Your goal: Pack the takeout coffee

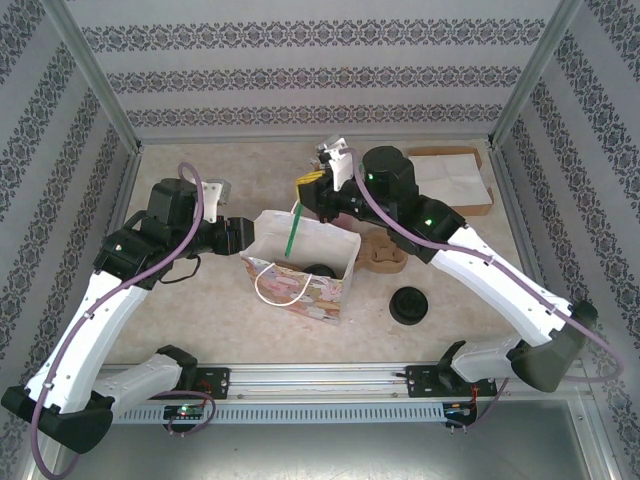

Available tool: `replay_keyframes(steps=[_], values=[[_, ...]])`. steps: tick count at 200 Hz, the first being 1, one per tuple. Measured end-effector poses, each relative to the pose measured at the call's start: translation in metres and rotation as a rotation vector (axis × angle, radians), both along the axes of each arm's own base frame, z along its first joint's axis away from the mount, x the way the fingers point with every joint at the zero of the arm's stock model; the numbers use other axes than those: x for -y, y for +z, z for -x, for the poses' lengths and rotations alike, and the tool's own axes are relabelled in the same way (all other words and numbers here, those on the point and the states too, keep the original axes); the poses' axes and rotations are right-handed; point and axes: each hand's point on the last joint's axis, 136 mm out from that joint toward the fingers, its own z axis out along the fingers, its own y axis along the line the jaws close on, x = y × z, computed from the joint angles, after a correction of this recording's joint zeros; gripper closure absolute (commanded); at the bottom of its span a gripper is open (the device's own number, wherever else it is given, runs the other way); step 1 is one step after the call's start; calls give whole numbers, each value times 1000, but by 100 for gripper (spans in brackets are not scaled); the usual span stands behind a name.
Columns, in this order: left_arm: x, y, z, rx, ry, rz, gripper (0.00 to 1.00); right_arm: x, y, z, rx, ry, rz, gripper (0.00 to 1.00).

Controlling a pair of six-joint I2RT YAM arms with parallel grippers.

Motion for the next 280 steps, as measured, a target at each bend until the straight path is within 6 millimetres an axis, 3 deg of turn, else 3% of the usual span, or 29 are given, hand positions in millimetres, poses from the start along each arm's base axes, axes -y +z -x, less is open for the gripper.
replay_keyframes(steps=[8, 45, 86, 112, 125, 142, 154, 172, 188, 202, 228, 243, 262, 280], values=[[1, -1, 1, -3, -2, 2, 44, -2, -2, -1, -4, 2, -1, 50], [1, -4, 1, -13, -2, -1, 44, -1, -2, -4, 1, -13, 4, 44], [1, -5, 1, -16, -1, -1, 44, 30, 17, -5, 88, -128, 33, 44], [1, -7, 2, -22, 0, -1, 45, 84, 42, -19, 142, -281, 16, 45], [1, -9, 2, -26, 0, 0, 45, 129, 50, -40, 151, -417, 2, 45], [3, -9, 3, -32, -6, 11, 44, 188, 45, -68, 123, -596, 4, 45], [3, -9, 3, -32, -9, 13, 44, 226, 31, -89, 75, -706, 17, 45], [4, -9, 5, -31, -15, 14, 44, 275, -5, -125, -48, -831, 25, 48], [5, -9, 5, -32, -16, 15, 44, 307, -53, -157, -188, -897, 34, 49], [6, -9, 6, -35, -23, 20, 44, 332, -106, -182, -338, -947, 56, 49], [8, -9, 8, -39, -35, 28, 44, 354, -187, -213, -552, -991, 106, 50], [9, -9, 9, -42, -42, 32, 44, 361, -216, -227, -631, -1004, 123, 50], [11, -9, 10, -42, -49, 33, 43, 368, -231, -245, -676, -1024, 137, 50], [11, -8, 10, -40, -50, 33, 43, 376, -231, -261, -676, -1060, 148, 51]])
